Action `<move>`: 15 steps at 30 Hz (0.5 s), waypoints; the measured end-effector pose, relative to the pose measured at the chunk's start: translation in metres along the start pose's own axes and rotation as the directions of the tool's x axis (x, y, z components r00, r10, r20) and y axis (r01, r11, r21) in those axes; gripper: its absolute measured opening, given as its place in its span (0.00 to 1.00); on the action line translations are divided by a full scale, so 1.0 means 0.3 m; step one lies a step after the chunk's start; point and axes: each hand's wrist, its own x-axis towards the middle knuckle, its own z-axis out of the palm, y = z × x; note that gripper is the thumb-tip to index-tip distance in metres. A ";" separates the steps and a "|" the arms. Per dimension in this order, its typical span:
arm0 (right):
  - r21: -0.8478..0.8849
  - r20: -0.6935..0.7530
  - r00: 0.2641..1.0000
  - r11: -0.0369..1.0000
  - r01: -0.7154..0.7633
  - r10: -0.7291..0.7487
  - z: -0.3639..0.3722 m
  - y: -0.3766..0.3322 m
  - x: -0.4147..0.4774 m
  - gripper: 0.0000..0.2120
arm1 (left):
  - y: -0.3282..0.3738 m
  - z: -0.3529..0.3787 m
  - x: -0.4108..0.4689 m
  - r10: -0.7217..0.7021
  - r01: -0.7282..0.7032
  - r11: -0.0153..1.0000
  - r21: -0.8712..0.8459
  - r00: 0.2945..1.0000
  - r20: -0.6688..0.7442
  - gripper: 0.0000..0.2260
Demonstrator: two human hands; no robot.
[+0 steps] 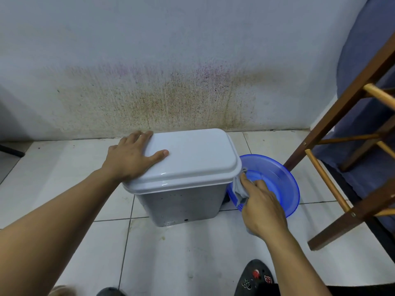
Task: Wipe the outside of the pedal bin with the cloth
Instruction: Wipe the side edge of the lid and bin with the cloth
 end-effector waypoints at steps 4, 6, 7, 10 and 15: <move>-0.019 -0.005 1.000 1.000 0.021 -0.021 0.011 -0.034 -0.051 0.37 | 0.004 -0.005 0.000 -0.003 0.003 1.000 0.012 1.000 0.017 0.43; -0.037 0.006 0.999 0.999 0.036 -0.035 0.018 -0.058 -0.073 0.37 | 0.007 -0.006 0.002 -0.001 0.000 1.000 0.016 1.000 0.020 0.43; -0.042 0.020 0.999 0.998 0.049 -0.048 0.026 -0.077 -0.085 0.37 | 0.006 -0.007 0.001 0.002 -0.002 1.000 0.014 1.000 0.018 0.43; -0.045 0.063 0.994 0.995 0.094 -0.091 0.063 -0.147 -0.115 0.38 | 0.004 -0.005 0.000 0.001 -0.002 1.000 0.006 1.000 0.016 0.44; -0.012 0.144 0.974 0.984 0.178 -0.174 0.123 -0.260 -0.140 0.41 | 0.007 -0.006 -0.009 -0.006 0.006 1.000 0.003 1.000 0.018 0.45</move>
